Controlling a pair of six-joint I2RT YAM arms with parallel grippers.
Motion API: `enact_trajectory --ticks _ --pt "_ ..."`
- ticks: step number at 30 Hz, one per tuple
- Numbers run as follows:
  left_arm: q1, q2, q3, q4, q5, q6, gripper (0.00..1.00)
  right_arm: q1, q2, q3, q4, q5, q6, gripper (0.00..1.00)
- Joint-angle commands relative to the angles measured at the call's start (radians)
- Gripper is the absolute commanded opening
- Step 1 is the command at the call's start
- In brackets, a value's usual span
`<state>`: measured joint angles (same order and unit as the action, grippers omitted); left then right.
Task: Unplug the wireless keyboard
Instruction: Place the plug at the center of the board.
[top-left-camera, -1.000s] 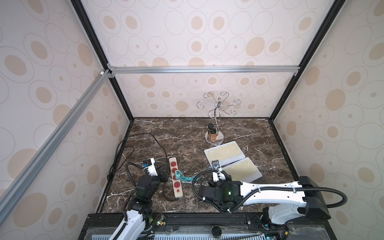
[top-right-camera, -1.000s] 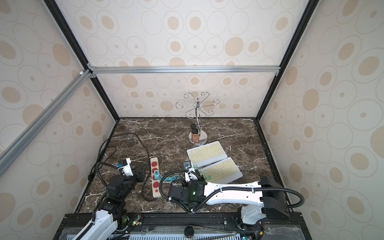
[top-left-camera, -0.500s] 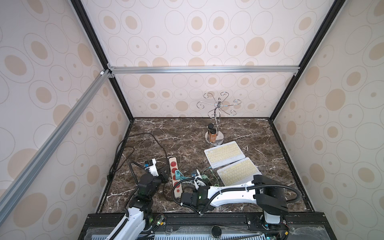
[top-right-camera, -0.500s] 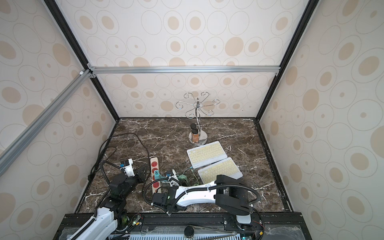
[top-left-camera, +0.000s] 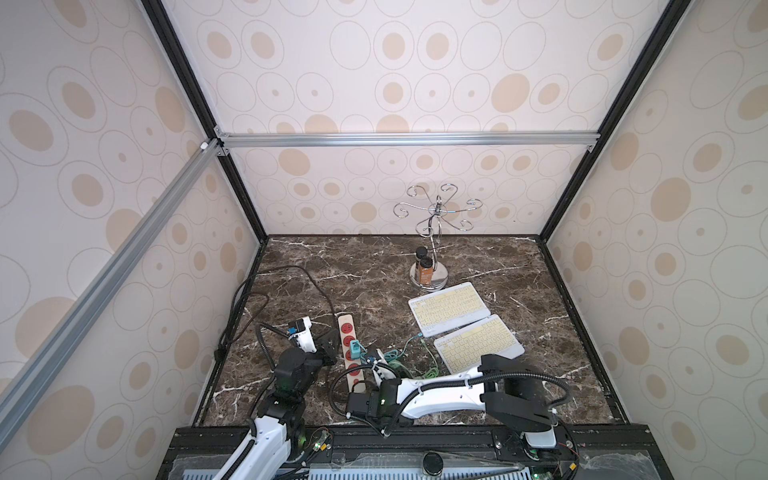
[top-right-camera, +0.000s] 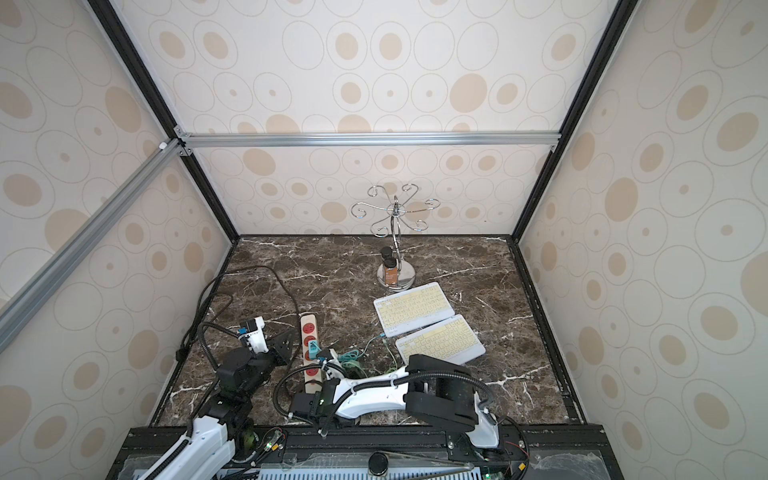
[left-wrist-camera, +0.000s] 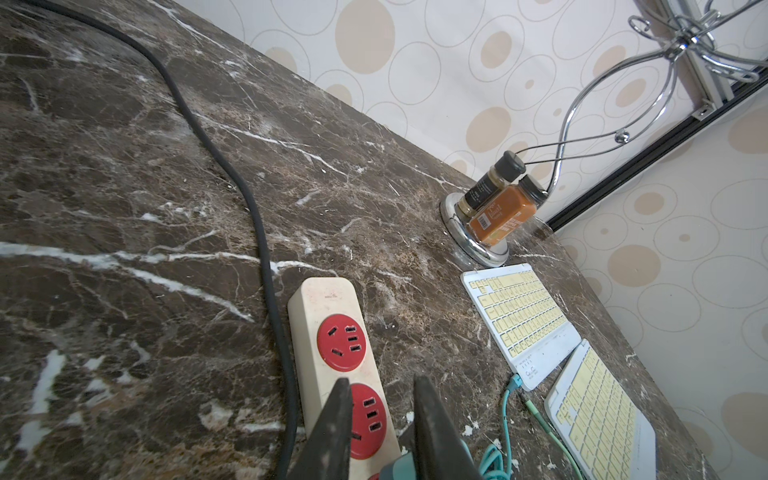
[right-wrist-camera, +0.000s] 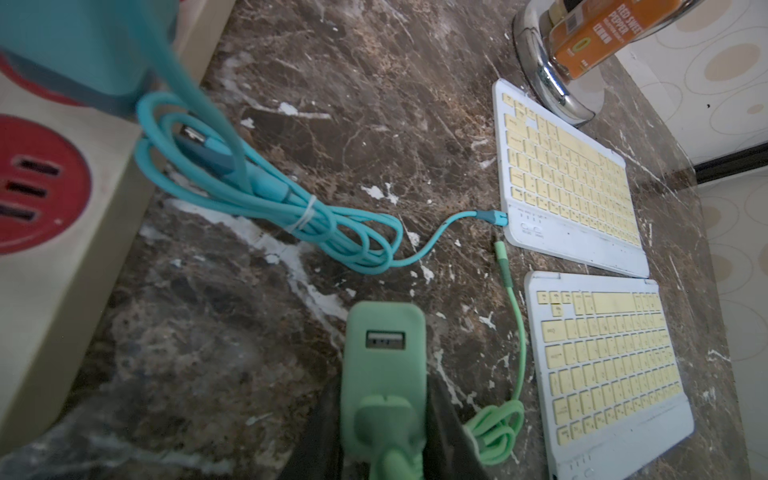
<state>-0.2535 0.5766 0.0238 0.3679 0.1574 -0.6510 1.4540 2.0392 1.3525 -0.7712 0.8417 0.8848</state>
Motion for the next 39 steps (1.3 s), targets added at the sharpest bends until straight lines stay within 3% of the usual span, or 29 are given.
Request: enact_trajectory --ticks 1,12,29,39 --pt "-0.001 -0.01 0.004 -0.001 -0.009 -0.007 0.26 0.006 0.051 0.043 -0.069 -0.003 0.0 0.0" --pt "-0.001 -0.011 0.002 -0.001 -0.008 -0.007 0.26 0.007 0.113 0.091 -0.083 -0.033 -0.01 0.03" --pt "-0.001 -0.022 0.0 -0.004 -0.007 -0.007 0.26 0.006 -0.009 0.049 0.042 -0.103 -0.092 0.51" --pt "-0.001 -0.028 -0.001 -0.005 -0.008 -0.007 0.26 0.006 -0.198 -0.063 0.19 -0.258 -0.185 0.64"
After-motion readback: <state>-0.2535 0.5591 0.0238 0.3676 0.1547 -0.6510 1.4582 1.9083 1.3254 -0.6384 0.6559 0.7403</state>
